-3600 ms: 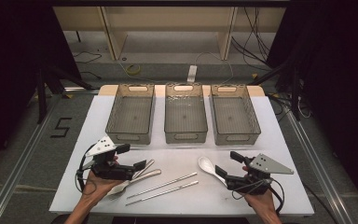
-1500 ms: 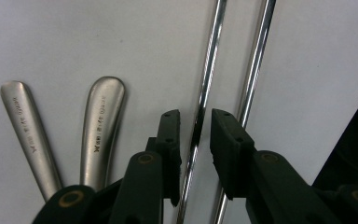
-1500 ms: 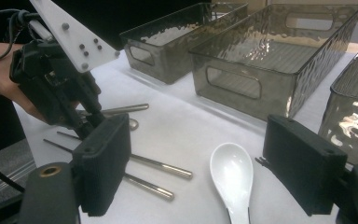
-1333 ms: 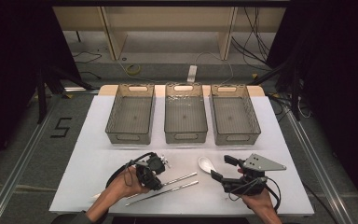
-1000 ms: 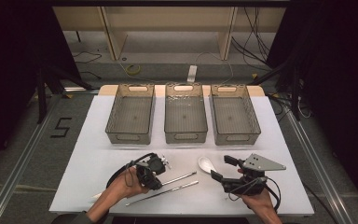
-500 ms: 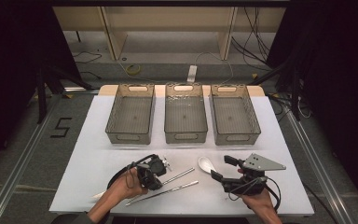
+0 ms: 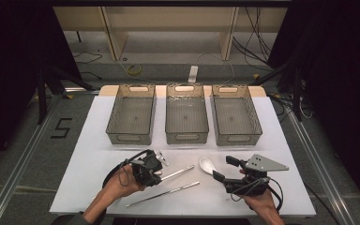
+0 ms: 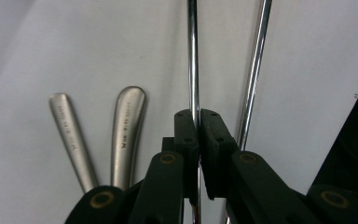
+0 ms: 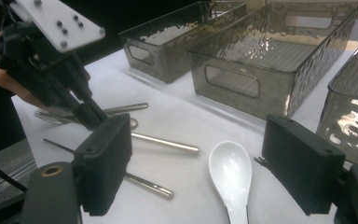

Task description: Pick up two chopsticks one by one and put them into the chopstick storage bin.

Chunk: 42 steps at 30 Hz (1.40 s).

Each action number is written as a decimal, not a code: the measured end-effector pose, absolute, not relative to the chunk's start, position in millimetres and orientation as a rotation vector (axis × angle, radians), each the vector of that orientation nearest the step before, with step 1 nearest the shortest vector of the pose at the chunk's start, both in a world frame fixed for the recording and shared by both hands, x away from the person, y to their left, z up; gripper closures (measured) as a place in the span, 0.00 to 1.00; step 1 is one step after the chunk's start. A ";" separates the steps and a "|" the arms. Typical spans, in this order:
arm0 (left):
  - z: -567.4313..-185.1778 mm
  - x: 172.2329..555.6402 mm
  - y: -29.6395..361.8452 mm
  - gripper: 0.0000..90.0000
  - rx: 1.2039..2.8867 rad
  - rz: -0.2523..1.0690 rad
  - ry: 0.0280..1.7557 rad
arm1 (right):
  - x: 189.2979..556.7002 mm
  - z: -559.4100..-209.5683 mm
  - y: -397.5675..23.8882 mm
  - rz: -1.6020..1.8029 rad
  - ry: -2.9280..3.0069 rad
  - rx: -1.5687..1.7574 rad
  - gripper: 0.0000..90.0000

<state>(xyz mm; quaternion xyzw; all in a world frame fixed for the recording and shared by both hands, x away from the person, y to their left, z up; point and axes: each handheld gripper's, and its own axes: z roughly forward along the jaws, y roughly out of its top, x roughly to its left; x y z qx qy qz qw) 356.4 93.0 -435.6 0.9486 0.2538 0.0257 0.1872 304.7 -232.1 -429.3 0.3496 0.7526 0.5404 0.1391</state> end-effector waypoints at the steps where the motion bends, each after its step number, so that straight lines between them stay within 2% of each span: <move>1: -433.0 357.2 95.2 0.95 2.662 0.073 0.712 | 304.9 -429.5 -231.9 1.559 2.176 1.009 0.28; 19: -395.3 379.9 130.4 0.95 2.411 0.105 0.808 | 306.7 -430.5 -233.6 1.557 2.164 1.025 0.27; 30: -369.8 401.4 145.9 0.95 2.304 0.205 0.854 | 306.6 -430.2 -235.2 1.572 2.146 1.020 0.27; 42: -358.5 432.1 171.4 0.95 2.180 0.282 0.979 | 306.6 -430.3 -235.2 1.572 2.148 1.019 0.27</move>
